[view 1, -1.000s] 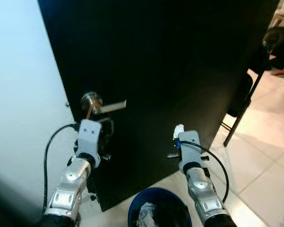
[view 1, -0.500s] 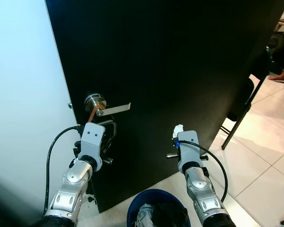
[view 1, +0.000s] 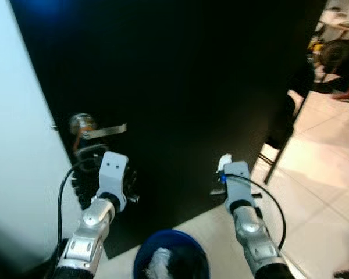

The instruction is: Clean up the room

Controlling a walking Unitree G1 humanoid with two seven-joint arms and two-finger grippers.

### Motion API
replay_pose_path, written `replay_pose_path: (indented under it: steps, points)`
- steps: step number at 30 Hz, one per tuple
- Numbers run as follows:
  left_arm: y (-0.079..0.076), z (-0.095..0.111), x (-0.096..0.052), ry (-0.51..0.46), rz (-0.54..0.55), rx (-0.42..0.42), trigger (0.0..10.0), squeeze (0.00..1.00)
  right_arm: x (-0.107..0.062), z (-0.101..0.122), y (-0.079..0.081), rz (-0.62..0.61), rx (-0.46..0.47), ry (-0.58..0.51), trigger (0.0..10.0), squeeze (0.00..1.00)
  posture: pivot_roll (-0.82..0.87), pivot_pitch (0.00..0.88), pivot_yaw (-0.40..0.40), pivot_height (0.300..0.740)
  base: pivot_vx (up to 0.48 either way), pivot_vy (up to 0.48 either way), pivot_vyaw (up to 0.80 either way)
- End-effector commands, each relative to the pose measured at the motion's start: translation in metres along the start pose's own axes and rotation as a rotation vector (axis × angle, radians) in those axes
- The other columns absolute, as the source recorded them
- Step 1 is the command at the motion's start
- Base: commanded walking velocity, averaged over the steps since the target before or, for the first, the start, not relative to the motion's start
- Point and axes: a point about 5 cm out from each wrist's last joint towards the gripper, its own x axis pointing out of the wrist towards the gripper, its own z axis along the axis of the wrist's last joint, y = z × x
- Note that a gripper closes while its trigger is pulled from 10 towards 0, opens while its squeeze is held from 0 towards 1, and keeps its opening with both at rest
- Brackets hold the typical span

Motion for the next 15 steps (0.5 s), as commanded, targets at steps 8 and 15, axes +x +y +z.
replay_pose_path:
  steps: [8,15]
  points:
    - [0.0068,0.0017,-0.0032,-0.01,0.04,-0.062,10.0,0.0,-0.0012,-0.0023,0.0052,0.018,0.008,0.015,10.0,0.0,0.11,0.022,-0.038,0.74,0.0,0.48,0.0]
    - [0.0101,0.0029,-0.0047,-0.026,0.057,-0.007,10.0,0.0,-0.0003,-0.0007,0.0077,0.029,0.011,0.011,10.0,0.0,0.12,0.025,-0.044,0.74,0.0,0.0,0.0]
